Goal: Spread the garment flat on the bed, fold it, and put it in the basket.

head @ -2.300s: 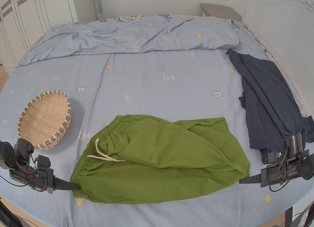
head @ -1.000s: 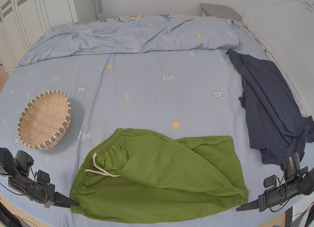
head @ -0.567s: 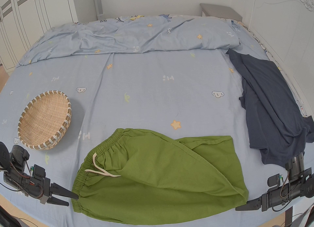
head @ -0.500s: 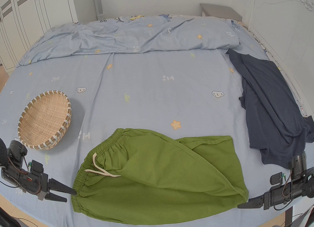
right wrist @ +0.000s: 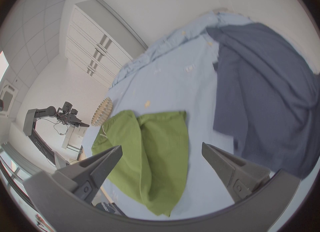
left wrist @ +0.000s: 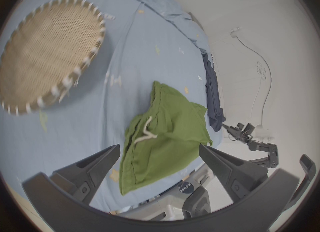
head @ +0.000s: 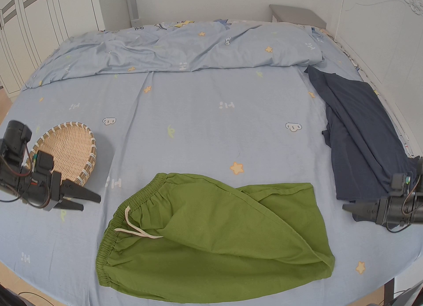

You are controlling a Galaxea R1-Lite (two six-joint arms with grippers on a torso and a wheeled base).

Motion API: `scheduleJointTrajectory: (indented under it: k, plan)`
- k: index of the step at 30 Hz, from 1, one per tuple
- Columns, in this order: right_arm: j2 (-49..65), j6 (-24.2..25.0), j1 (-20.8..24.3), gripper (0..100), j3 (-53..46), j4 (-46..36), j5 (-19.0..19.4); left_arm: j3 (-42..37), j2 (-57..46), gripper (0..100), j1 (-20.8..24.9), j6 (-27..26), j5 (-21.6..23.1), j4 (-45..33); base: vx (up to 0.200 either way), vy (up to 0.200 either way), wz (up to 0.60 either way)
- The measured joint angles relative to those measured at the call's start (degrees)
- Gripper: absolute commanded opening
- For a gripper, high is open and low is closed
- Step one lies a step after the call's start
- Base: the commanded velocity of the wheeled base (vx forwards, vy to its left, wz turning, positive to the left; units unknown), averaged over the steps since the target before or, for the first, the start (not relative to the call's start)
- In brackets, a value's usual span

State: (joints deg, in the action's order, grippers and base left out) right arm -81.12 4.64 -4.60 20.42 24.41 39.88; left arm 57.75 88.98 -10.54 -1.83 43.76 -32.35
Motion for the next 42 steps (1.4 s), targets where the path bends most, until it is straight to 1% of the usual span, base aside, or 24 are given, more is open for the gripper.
scheduleJointTrajectory:
  k: [6, 9, 16, 20, 26, 33, 34, 42]
  plan:
    - [0.28, 0.13, 1.66, 100, 10.28, -3.63, -0.06, 11.50, 7.05, 100, 7.74, 4.80, -8.57, 0.56, 0.000, 0.000, 0.00]
    - [-0.09, 0.15, 2.39, 100, 13.67, -5.00, -0.06, 16.92, 11.08, 100, 10.59, 6.06, -10.41, 0.77, 0.000, 0.000, 0.00]
    - [-1.21, 0.20, 3.45, 100, 15.87, -6.02, -0.17, 31.15, 23.13, 100, 15.40, 8.23, -11.80, 0.17, 0.000, 0.000, 0.00]
    - [-1.68, 0.24, 4.19, 100, 16.02, -6.40, -0.28, 36.63, 29.90, 100, 17.62, 9.41, -12.13, -0.33, 0.000, 0.000, 0.00]
    - [-2.15, 0.28, 6.17, 100, 15.93, -6.56, -1.32, 40.84, 36.40, 100, 19.61, 11.81, -12.15, -0.57, 0.000, 0.000, 0.00]
    - [-2.38, 0.28, 7.09, 100, 15.49, -6.45, -1.78, 42.63, 39.38, 100, 20.71, 12.47, -12.07, -0.46, 0.000, 0.000, 0.00]
    - [-2.38, 0.28, 7.09, 100, 15.47, -6.40, -1.78, 42.67, 39.55, 0, 20.77, 12.45, -12.07, -0.44, 0.000, 0.000, 0.00]
    - [-2.82, 0.28, 7.20, 100, 15.38, -6.31, -1.78, 42.78, 40.48, 0, 20.98, 12.42, -12.07, -0.46, 0.000, 0.000, 0.00]
